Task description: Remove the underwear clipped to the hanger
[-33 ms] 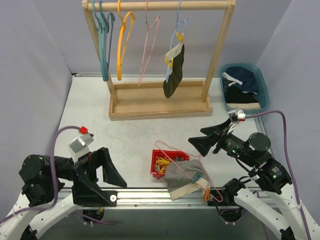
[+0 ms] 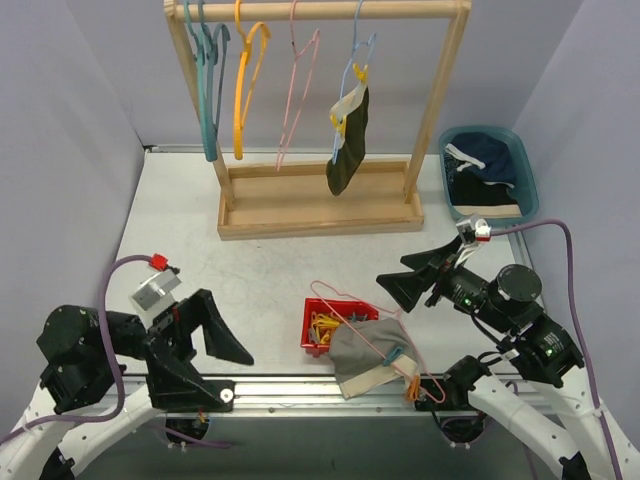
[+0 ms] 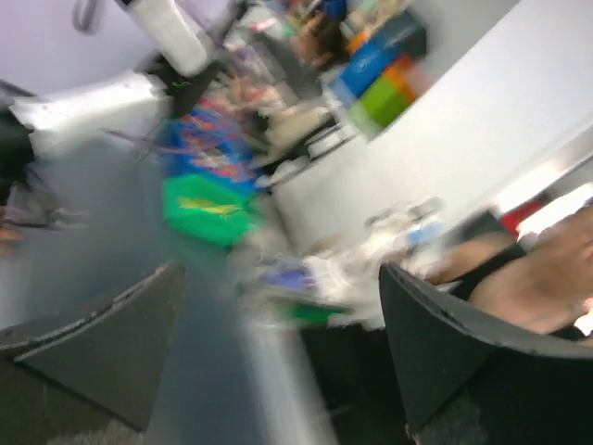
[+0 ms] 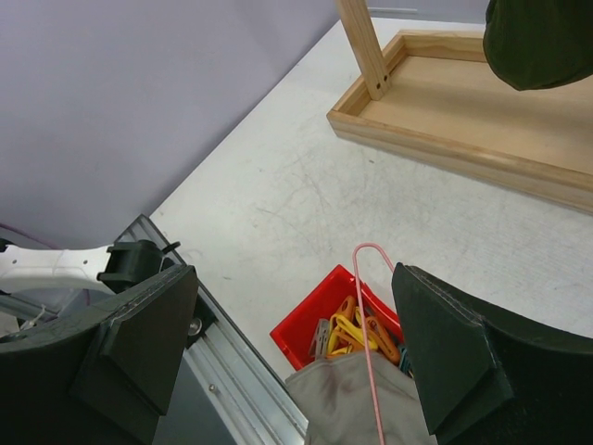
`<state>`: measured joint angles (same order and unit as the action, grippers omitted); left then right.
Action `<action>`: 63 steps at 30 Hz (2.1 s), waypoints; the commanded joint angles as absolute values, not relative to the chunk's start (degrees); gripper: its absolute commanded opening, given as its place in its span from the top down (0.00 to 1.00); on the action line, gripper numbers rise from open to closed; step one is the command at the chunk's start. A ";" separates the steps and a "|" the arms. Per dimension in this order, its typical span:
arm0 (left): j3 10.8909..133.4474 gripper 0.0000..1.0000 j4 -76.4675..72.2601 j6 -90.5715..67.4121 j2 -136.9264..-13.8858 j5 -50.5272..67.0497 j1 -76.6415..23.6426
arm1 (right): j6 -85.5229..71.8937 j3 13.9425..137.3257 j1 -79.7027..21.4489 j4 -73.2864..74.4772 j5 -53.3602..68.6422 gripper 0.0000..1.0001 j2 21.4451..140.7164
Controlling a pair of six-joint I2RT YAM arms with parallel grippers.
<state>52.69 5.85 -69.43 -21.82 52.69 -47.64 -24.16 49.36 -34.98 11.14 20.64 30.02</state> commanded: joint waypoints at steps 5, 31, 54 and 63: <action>57.83 0.06 32.07 -11.43 -23.29 38.51 -47.72 | -24.35 50.18 -35.42 8.00 21.71 0.11 31.03; 58.10 0.97 32.52 -10.37 -21.71 22.15 -47.81 | -24.26 50.80 -35.51 7.91 21.71 0.11 31.82; 72.94 0.06 71.43 -44.46 -41.11 -58.61 -47.64 | -25.22 50.63 -35.42 7.91 21.62 0.11 30.68; 76.99 0.06 90.51 -59.58 -51.22 -73.90 -46.85 | -25.58 50.98 -35.51 7.74 21.53 0.11 30.85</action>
